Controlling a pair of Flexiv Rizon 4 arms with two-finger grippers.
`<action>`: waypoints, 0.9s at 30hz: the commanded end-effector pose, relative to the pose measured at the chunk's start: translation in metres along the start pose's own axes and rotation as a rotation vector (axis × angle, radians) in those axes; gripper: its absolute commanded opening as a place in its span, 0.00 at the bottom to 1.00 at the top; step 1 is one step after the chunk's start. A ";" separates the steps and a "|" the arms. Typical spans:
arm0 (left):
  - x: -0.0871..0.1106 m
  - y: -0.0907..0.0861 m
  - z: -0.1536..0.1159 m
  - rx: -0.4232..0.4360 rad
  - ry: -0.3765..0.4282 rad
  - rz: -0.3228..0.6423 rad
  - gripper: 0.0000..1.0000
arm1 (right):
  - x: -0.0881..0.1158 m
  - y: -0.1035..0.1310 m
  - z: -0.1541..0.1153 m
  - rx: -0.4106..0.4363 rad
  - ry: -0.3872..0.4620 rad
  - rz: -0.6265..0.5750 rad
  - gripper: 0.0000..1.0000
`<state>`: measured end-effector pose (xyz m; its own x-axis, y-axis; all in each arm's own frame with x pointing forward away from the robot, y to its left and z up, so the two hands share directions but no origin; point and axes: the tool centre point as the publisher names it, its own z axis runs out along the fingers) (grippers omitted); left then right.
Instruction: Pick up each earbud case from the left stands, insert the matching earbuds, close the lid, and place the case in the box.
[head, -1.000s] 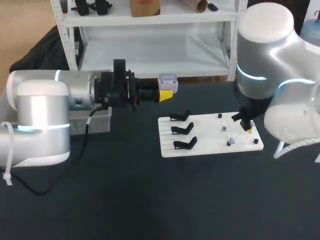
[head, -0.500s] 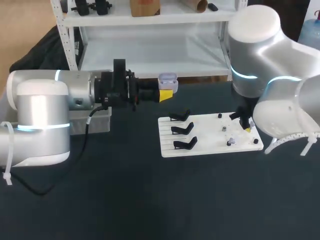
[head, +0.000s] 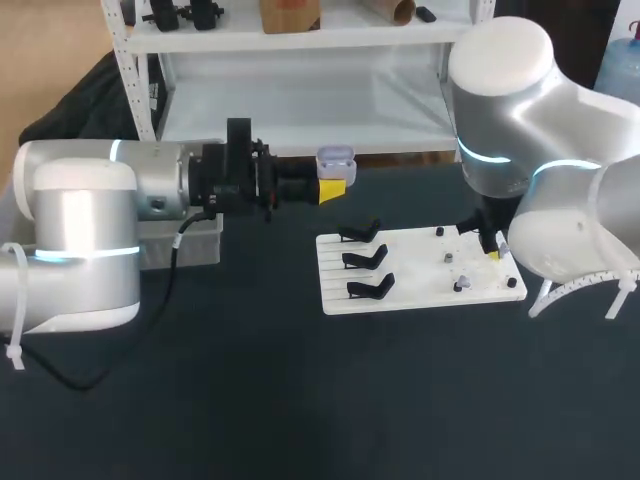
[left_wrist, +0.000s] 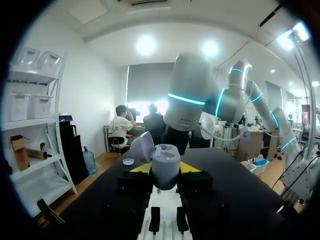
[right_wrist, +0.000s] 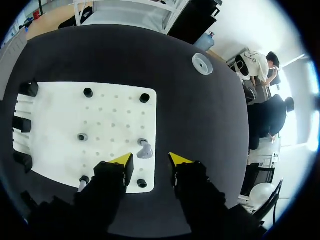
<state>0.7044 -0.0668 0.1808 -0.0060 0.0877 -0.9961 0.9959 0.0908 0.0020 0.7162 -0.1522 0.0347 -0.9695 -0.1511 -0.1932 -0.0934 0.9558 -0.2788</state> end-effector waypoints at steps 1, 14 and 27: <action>0.001 -0.001 0.000 -0.002 -0.003 0.001 0.00 | 0.003 0.001 0.001 -0.003 -0.001 0.003 0.44; 0.001 -0.001 0.000 -0.002 -0.003 0.001 0.00 | 0.002 0.005 0.009 -0.011 0.012 0.025 0.41; 0.001 -0.001 0.000 -0.002 -0.003 0.001 0.00 | -0.002 0.002 0.010 -0.040 0.025 -0.045 0.37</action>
<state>0.7043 -0.0667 0.1808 -0.0060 0.0876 -0.9961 0.9959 0.0909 0.0020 0.7190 -0.1526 0.0242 -0.9687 -0.1885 -0.1616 -0.1443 0.9571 -0.2513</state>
